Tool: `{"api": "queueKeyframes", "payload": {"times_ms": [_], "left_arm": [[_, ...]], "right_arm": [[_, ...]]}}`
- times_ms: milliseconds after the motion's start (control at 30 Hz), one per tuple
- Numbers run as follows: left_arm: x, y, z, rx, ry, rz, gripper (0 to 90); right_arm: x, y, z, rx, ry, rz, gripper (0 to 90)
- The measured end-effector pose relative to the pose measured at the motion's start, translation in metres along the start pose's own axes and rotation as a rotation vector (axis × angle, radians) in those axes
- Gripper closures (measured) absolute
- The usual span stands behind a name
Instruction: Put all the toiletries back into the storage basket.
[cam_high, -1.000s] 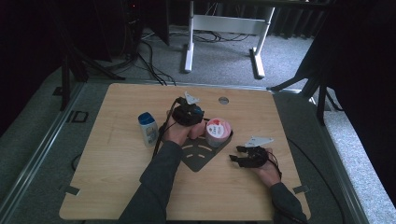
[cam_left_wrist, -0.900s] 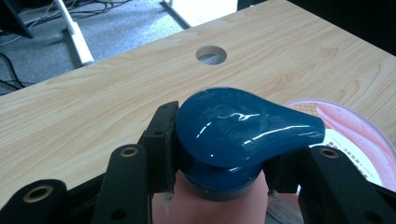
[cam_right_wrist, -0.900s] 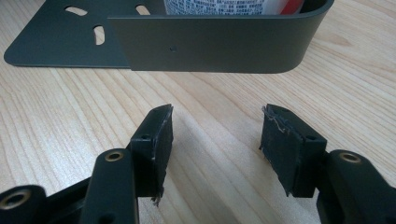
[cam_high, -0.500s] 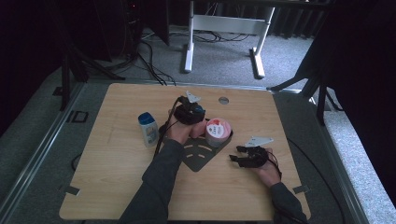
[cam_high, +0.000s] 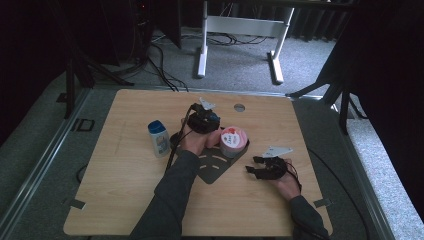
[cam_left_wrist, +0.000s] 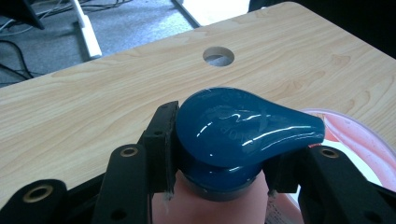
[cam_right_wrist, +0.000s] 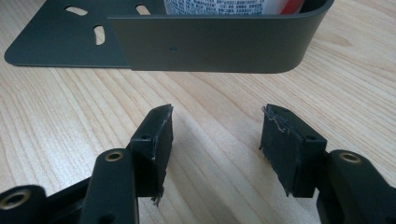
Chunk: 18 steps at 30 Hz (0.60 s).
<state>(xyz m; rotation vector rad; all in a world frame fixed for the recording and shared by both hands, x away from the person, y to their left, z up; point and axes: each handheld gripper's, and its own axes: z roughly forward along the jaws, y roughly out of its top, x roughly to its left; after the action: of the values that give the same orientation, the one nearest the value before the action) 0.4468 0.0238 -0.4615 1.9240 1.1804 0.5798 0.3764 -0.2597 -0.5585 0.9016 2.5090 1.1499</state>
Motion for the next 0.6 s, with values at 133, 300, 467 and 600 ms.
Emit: {"api": "queueKeyframes", "payload": {"times_ms": [133, 300, 467, 600], "left_arm": [[0.0003, -0.0006, -0.0001, -0.001, -0.006, 0.012, 53.0], [0.0011, -0.0021, -0.0009, -0.001, -0.018, 0.032, 52.8], [0.0013, -0.0032, -0.0012, 0.002, -0.032, 0.060, 52.3], [0.0012, -0.0036, -0.0005, 0.013, -0.035, 0.070, 49.9]], "right_arm": [[0.0000, 0.0000, 0.0000, 0.000, 0.000, 0.000, 43.4], [0.0004, 0.0000, 0.0000, 0.001, -0.002, 0.000, 43.4], [0.0004, 0.0000, 0.0001, 0.001, -0.002, -0.001, 43.4], [0.0004, 0.0000, 0.0000, 0.001, -0.002, 0.000, 43.4]]}}
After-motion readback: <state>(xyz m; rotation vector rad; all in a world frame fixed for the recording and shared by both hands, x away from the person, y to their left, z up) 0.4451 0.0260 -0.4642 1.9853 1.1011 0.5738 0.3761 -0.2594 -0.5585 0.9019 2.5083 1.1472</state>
